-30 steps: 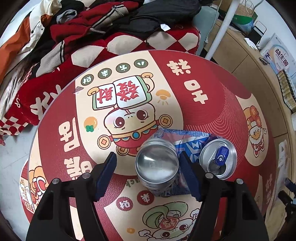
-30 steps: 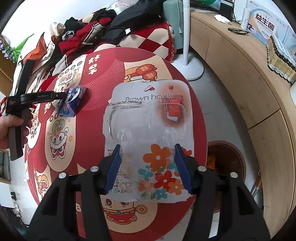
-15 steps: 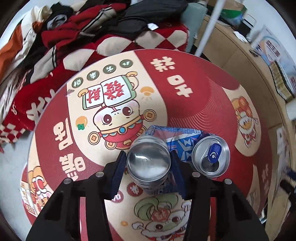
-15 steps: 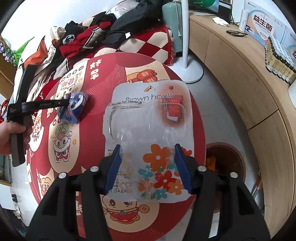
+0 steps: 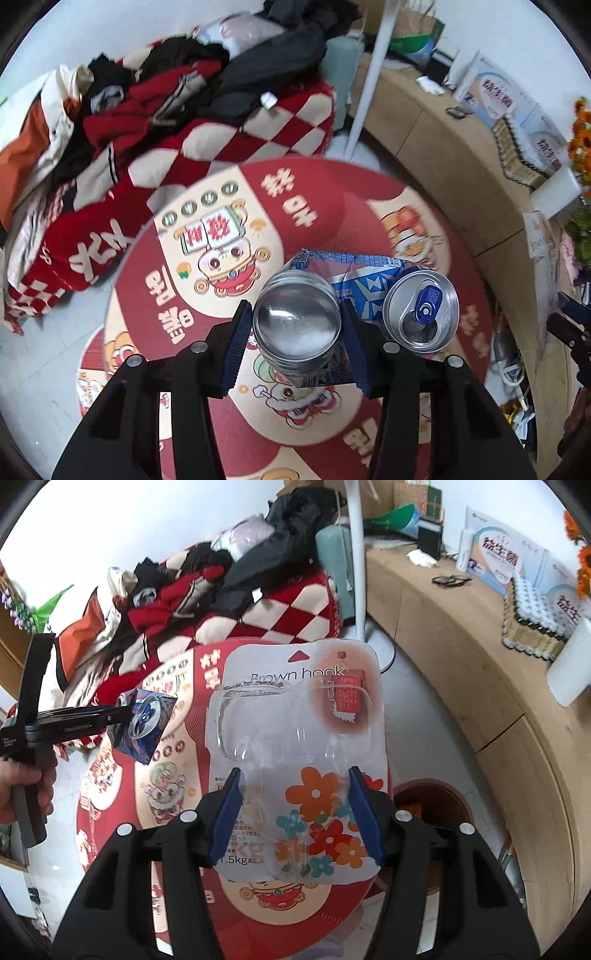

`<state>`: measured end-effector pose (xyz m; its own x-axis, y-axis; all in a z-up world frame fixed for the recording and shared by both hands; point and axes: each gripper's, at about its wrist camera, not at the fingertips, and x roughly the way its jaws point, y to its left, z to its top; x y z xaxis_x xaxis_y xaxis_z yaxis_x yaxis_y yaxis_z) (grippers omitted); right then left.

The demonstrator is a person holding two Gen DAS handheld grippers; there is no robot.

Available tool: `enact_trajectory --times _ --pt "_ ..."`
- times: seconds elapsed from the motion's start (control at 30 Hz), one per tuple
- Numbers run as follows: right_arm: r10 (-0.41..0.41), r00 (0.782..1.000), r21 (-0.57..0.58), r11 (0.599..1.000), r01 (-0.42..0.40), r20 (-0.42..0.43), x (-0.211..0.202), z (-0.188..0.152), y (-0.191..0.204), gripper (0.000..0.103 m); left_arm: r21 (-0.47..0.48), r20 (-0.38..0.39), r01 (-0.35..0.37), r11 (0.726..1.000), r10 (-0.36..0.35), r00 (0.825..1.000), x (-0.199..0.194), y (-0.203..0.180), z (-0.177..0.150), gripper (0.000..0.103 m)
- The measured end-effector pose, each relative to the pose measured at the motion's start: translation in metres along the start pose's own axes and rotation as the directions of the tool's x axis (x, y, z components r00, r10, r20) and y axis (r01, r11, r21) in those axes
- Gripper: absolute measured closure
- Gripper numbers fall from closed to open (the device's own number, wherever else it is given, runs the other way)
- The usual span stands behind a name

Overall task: Collect trash
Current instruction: 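Lift both tools and carry the package and cans toward the bin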

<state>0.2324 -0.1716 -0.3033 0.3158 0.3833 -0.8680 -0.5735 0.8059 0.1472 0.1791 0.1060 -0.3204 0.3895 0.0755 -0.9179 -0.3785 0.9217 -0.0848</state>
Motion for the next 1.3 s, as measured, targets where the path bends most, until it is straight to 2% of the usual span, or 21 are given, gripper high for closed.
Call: enact_trajectory --times 0.33,0.7,0.9,1.3 --pt "-0.076 0.995 0.06 0.996 0.072 0.067 -0.085 0.001 -0.015 0.045 0.052 0.102 0.053 0.997 -0.058 0.993 -0.103 -0.037 0.024 0.056" --pt "-0.194 0.976 0.164 0.971 0.177 0.099 -0.152 -0.013 -0.055 0.045 0.166 0.184 0.11 0.98 -0.141 0.973 -0.174 -0.081 0.042 0.056" --pt "-0.243 0.966 0.203 0.954 0.221 0.087 -0.16 -0.022 -0.076 0.045 0.2 0.207 0.136 0.97 -0.177 0.962 -0.198 -0.099 0.044 0.056" --pt "-0.27 0.962 0.293 0.924 0.244 0.049 -0.149 -0.029 -0.127 0.045 0.204 0.207 0.14 0.969 -0.182 0.961 -0.215 -0.117 0.049 0.056"
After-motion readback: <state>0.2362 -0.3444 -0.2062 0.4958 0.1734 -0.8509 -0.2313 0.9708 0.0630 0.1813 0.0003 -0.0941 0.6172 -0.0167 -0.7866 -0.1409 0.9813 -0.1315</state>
